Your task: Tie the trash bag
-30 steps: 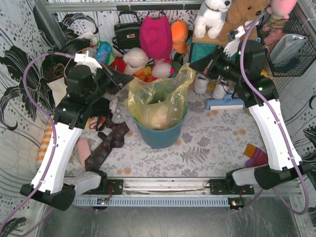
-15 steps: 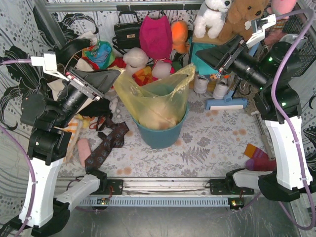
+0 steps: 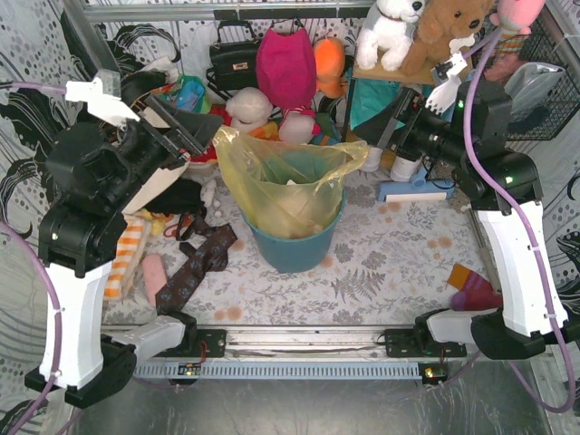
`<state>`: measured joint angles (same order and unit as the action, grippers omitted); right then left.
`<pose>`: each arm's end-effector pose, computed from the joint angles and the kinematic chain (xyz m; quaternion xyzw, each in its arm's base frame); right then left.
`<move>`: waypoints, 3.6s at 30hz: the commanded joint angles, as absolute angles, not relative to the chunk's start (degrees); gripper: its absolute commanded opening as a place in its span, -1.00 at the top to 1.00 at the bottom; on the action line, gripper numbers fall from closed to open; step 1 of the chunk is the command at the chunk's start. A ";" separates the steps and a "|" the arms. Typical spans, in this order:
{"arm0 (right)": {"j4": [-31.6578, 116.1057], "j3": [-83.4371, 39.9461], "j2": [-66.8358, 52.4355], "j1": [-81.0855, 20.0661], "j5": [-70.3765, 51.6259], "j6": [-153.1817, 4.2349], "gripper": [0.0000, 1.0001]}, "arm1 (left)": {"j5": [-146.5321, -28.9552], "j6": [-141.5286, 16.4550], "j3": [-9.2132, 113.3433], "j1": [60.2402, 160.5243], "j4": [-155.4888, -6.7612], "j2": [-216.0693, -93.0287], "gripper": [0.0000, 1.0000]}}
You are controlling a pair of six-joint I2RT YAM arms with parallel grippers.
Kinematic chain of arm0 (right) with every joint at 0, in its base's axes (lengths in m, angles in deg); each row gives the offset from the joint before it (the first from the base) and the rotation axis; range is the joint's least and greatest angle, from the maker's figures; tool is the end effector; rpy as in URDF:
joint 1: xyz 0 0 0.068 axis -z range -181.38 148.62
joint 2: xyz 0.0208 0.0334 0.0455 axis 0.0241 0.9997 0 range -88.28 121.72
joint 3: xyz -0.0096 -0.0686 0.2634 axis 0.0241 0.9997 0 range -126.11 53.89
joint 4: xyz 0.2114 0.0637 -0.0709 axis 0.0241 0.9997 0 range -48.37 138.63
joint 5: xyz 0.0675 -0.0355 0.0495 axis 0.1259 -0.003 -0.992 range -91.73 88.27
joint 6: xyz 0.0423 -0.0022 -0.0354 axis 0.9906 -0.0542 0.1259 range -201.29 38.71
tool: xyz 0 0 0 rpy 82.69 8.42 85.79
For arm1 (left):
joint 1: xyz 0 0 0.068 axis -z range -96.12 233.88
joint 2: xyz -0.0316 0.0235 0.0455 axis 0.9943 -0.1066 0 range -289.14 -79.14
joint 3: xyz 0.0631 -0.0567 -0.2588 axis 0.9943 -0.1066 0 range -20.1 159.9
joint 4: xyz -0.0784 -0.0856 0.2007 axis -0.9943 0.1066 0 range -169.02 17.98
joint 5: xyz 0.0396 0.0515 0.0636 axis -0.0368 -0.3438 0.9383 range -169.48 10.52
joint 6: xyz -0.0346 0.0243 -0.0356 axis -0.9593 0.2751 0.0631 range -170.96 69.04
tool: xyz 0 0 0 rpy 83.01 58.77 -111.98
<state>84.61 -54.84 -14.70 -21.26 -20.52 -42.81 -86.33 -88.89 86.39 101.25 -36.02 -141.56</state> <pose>0.1782 0.0772 0.5232 0.0144 0.7512 0.4235 0.5061 0.1139 -0.0403 0.5406 -0.0829 0.6956 -0.3676 0.6116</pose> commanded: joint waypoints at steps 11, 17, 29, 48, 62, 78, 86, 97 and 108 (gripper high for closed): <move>78.62 -40.34 -19.87 -21.16 -27.14 -40.08 -0.67 | -105.04 -90.44 85.84 101.21 -34.19 -147.64 -0.74; 67.20 -35.63 -19.01 -21.16 -31.62 -35.80 -0.31 | -106.15 -88.24 87.49 101.24 -29.71 -146.64 -0.52; 60.01 -54.08 -14.90 -21.25 -31.47 -34.63 1.00 | -105.65 -90.27 90.96 101.24 -37.12 -146.72 0.68; 59.32 -45.33 -18.19 -22.04 -29.66 -35.16 1.00 | -109.69 -100.12 77.22 101.25 -55.51 -143.82 1.00; 61.49 -49.97 -17.06 -22.39 -28.42 -36.24 1.00 | -112.99 -102.55 85.41 101.27 -58.12 -146.75 1.00; 60.97 -54.07 -12.87 -25.61 -28.80 -35.68 1.00 | -111.54 -97.02 85.06 101.29 -51.91 -148.10 1.00; 64.15 -56.03 -11.64 -29.18 -26.52 -38.27 1.00 | -109.34 -96.18 82.24 101.26 -52.06 -145.81 1.00; 61.57 -38.97 -17.35 -29.20 -22.76 -37.79 1.00 | -108.32 -96.15 66.20 101.28 -54.69 -141.12 1.00; 64.71 -53.51 -13.89 -29.35 -23.39 -39.32 1.00 | -108.05 -94.84 78.77 101.28 -55.83 -143.54 1.00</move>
<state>65.79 -53.18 -13.58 -29.06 -23.34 -37.91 -107.95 -95.14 78.96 101.18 -50.97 -144.90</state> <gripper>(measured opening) 0.002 0.010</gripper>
